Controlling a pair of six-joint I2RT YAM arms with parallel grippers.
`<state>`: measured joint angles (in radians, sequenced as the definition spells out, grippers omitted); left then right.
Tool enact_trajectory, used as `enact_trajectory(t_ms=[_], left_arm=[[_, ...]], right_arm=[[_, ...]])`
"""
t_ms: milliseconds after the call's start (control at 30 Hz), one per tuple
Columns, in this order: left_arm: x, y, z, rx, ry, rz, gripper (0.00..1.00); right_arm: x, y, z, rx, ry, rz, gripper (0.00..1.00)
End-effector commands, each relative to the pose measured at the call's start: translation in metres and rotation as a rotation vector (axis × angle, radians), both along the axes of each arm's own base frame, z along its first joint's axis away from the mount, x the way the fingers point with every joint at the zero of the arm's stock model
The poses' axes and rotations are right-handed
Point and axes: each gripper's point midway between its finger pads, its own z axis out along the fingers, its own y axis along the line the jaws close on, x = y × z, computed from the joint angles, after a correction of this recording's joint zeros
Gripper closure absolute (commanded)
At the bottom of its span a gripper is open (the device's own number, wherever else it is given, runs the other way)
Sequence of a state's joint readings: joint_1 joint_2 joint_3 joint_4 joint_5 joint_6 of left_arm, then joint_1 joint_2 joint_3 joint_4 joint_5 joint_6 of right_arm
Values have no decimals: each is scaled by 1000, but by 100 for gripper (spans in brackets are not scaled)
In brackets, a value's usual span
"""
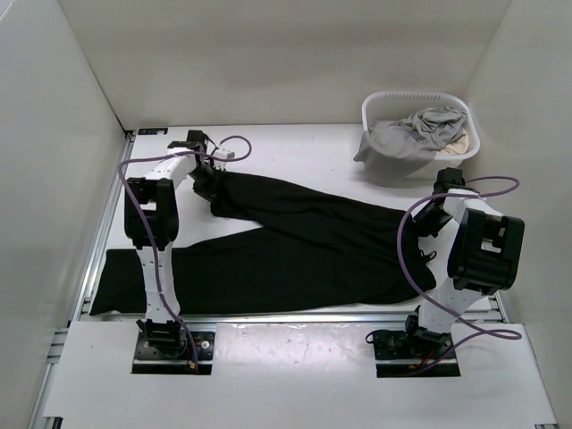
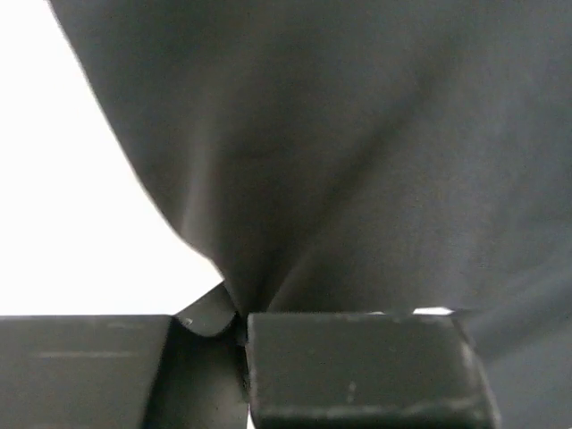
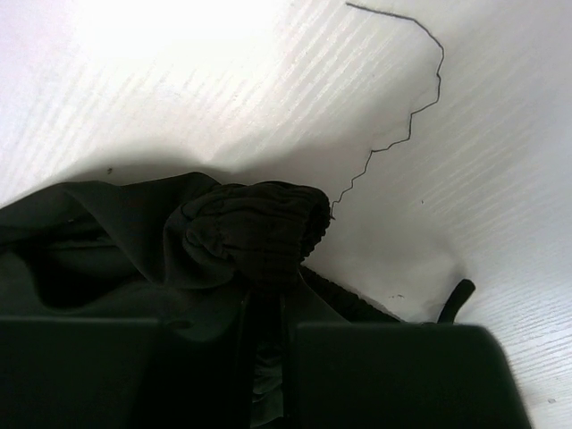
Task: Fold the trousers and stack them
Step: Flatten the trousers out
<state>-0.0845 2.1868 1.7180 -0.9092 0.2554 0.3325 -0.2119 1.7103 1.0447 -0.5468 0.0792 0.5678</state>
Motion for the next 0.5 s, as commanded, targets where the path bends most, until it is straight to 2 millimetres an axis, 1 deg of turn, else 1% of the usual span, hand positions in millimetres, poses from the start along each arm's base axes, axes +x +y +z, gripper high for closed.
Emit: enact_trajectory(t_ms=[0,33,67,100,133,167,200,233,267,300,333,367,400,433,467], left_arm=[[48,46,82,235,-282,34,86],[53,68,101,381,-340,21,86],[60,70,124,446,-406,4,86],[64,72,157,501,-503,-2,86],[61,75,171,577,-535,-60,86],[48,51,163,579,-521,-149,86],[34,40,174,592,-545,-196,86],[20,36,169,664,-521,-272,86],[-10,12,134,709,-452,-402,86],[-28,7,130,741,-442,-457,86],[-44,1,117,758,-410,-522,86],[-62,-15,104,763,-394,-597,86],[-87,-15,76,756,-325,-665,86],[-98,-19,69,751,-312,-679,83],[-110,-28,59,704,-289,-681,72]], right_arm=[[-11,1,-13,2,41,-4,100],[-8,2,-12,10,27,-1,100],[-8,2,-12,10,27,-1,100],[-8,4,-14,23,23,2,100],[-8,5,-14,23,23,2,100],[-5,6,-14,31,12,6,100],[-9,9,-19,46,28,9,100],[-9,9,-19,47,28,9,100],[-9,9,-19,47,28,9,100],[-10,9,-21,49,37,8,100],[-10,9,-22,49,37,8,100],[-13,10,-21,49,37,8,100],[-10,9,-21,47,29,9,100],[-10,9,-21,47,28,9,100],[-10,9,-21,47,28,9,100]])
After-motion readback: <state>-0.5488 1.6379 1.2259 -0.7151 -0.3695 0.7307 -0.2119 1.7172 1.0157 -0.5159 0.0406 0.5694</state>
